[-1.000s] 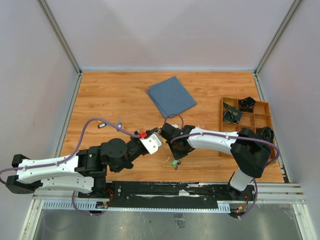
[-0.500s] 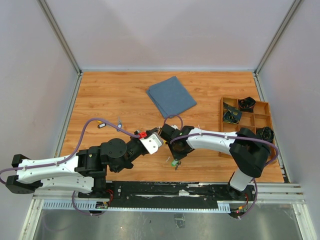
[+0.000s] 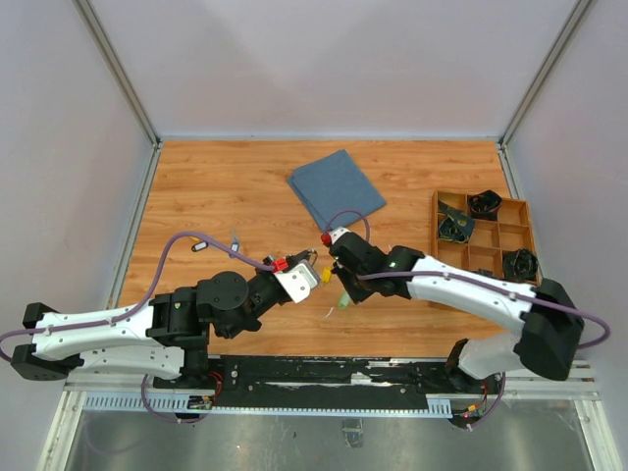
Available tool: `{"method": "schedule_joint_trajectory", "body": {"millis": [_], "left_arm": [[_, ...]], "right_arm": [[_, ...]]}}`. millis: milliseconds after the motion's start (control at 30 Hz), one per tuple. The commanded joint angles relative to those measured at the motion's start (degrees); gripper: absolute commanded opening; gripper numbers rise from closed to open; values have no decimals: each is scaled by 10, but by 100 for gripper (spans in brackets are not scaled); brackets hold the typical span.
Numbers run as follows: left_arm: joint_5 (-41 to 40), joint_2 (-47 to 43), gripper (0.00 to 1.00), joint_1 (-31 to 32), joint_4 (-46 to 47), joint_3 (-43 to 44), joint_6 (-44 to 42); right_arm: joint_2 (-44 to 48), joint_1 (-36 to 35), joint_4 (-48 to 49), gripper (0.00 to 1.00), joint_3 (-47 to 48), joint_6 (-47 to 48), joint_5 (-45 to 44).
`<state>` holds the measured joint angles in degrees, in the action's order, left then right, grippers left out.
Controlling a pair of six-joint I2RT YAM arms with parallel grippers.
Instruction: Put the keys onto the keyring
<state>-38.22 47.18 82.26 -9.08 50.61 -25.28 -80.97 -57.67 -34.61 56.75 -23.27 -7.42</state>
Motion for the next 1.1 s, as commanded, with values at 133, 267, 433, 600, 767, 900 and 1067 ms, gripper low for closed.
{"method": "schedule_joint_trajectory", "body": {"millis": [133, 267, 433, 600, 767, 900, 1067], "left_arm": [[7, -1, 1, -2, 34, 3, -8], [12, 2, 0, -2, 35, 9, -9], [15, 12, 1, -2, 39, 18, -15], [17, 19, 0, -2, 40, 23, -18], [14, 20, 0, -2, 30, 29, -16], [11, 12, 0, -2, 36, 23, -17], [12, 14, 1, -2, 32, 25, -18]], "right_arm": [[151, 8, 52, 1, 19, 262, 19], [203, 10, 21, 1, 67, 315, 59], [236, 0, 31, 1, 84, 377, 128], [93, 59, -180, 0, 154, 322, -11], [54, 75, -200, 0, 160, 301, 161], [64, 199, -213, 0, 113, 271, 140], [117, 202, -129, 0, 75, 257, 243]]}}
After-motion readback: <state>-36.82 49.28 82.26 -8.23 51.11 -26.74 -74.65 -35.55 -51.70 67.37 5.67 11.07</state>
